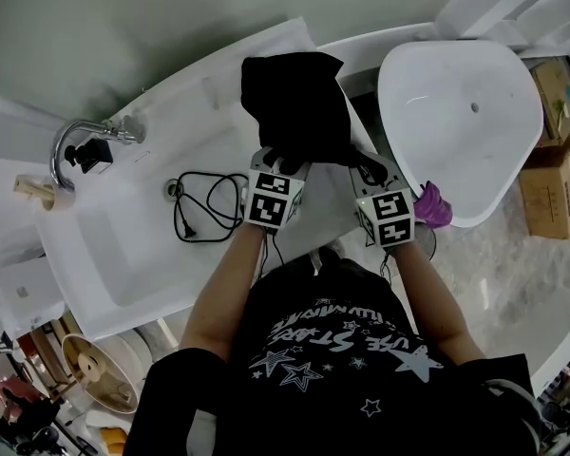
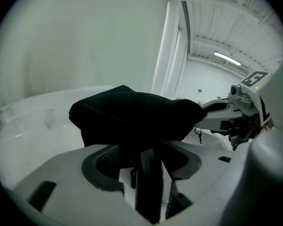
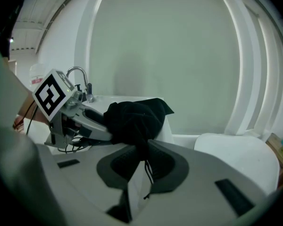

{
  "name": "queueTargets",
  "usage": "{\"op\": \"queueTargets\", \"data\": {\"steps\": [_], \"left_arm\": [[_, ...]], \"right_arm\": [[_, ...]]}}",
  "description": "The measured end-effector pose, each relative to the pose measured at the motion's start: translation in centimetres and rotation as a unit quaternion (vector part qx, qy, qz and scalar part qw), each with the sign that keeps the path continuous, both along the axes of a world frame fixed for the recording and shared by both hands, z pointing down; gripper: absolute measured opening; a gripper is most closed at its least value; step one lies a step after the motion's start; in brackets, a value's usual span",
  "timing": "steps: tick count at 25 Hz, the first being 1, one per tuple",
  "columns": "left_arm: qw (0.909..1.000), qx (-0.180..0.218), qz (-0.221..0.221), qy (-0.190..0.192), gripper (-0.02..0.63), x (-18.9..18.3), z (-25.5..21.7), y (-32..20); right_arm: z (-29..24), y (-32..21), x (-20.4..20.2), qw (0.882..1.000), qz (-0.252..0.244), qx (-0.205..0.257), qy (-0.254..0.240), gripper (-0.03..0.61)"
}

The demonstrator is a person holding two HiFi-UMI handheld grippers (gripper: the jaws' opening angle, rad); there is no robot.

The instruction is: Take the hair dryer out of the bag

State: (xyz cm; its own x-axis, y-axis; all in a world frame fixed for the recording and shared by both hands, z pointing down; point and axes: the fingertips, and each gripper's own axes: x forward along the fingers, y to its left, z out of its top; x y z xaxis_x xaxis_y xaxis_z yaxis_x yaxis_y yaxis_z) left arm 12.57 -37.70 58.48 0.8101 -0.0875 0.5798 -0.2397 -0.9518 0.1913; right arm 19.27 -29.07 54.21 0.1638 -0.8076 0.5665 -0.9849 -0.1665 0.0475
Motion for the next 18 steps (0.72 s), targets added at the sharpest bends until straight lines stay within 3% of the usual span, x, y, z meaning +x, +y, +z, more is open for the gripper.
{"op": "queueTargets", "data": {"steps": [5, 10, 18], "left_arm": [[0.9999, 0.003, -0.01, -0.013, 0.253, 0.7, 0.9, 0.1], [0.9981, -0.016, -0.047, -0.037, 0.224, 0.6, 1.9, 0.0], [0.9979, -0.019, -0.034, -0.051, 0.206, 0.7, 1.9, 0.2]], "right_arm": [[-0.2, -0.2, 0.0, 1.0, -0.002, 0.003, -0.001, 0.046], [0.0, -0.3, 0.0, 1.0, -0.003, 0.003, -0.003, 0.046], [-0.4, -0.3, 0.1, 1.0, -0.001, 0.006, -0.007, 0.043]]}}
